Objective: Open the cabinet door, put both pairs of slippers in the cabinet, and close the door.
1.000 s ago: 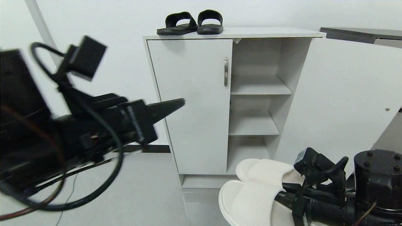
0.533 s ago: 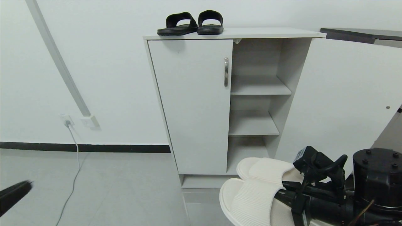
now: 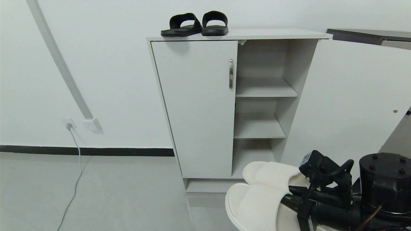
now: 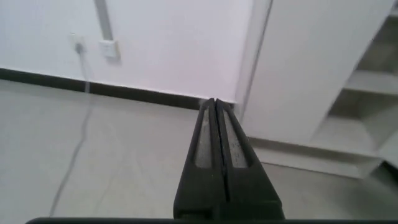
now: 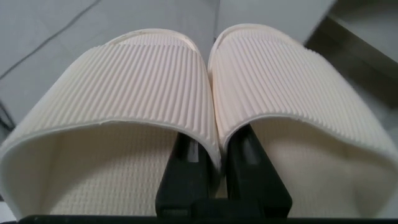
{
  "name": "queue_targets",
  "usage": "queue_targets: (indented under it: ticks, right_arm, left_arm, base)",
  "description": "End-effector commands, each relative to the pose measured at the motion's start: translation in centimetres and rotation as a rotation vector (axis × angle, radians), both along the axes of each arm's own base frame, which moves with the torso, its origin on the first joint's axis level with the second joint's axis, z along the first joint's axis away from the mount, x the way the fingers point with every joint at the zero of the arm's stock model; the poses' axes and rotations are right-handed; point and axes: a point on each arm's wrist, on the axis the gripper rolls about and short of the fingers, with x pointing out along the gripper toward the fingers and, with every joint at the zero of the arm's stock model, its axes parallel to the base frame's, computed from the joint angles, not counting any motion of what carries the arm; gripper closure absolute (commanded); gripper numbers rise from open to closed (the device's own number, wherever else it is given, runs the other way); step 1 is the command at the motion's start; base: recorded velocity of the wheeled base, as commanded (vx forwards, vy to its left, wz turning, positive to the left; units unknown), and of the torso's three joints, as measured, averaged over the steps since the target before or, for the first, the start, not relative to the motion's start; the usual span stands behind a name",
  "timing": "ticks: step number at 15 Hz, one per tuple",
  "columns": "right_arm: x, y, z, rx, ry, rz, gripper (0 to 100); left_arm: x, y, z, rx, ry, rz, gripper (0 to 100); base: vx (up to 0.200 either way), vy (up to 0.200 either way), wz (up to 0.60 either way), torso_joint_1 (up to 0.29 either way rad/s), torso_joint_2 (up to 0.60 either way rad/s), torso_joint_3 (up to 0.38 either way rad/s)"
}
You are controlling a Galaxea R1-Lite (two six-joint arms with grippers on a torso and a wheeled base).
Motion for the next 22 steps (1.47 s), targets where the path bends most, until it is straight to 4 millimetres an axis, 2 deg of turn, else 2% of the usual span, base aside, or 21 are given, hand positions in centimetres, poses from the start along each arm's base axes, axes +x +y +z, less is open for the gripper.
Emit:
queue_targets:
  ticks: [1,5,8,13,17,18,19,22]
  right_arm:
    - [-0.1,0.1,0.0,-0.001,0.0,0.006,100]
    - [-0.1,0.0,-0.1,-0.002,-0.001,0.008,100]
    - [-0.1,0.1,0.0,-0.001,-0.004,0.005,100]
    - [-0.2,0.9,0.8,-0.004,-0.052,-0.079,100]
    - [0.0,2.3,-0.4,0.001,0.002,-0.125,100]
    - [0.7,3.6,-1.4,0.032,0.034,-0.216,100]
    - [3.7,7.3,-3.7,0.081,-0.01,-0.369,100]
    - [7.2,10.7,-7.0,0.091,-0.096,-0.61,100]
  left_arm:
    - [0.1,-0.1,-1.5,0.019,-0.062,0.001,100]
    - [0.2,-0.6,-2.1,0.032,0.0,-0.205,100]
    - [0.2,-0.4,-2.2,0.022,0.0,-0.147,100]
    - [0.2,-0.4,-2.1,0.022,-0.001,-0.144,100]
    - [0.2,-0.4,-2.1,0.022,-0.001,-0.144,100]
    - [0.2,-0.4,-2.1,0.023,-0.001,-0.146,100]
    - [0.2,-0.4,-2.1,0.022,-0.001,-0.146,100]
    - [0.2,-0.5,-2.1,0.017,-0.002,-0.164,100]
  base:
    - [0.0,0.0,0.0,0.0,0.0,0.0]
    - [0.0,0.0,0.0,0.0,0.0,0.0]
    - [0.0,0.0,0.0,0.0,0.0,0.0]
    - [0.0,0.0,0.0,0.0,0.0,0.0]
    - [0.0,0.0,0.0,0.0,0.0,0.0]
    - [0.0,0.0,0.0,0.0,0.0,0.0]
    - [0.0,0.0,0.0,0.0,0.0,0.0]
    - [0.0,0.0,0.0,0.0,0.0,0.0]
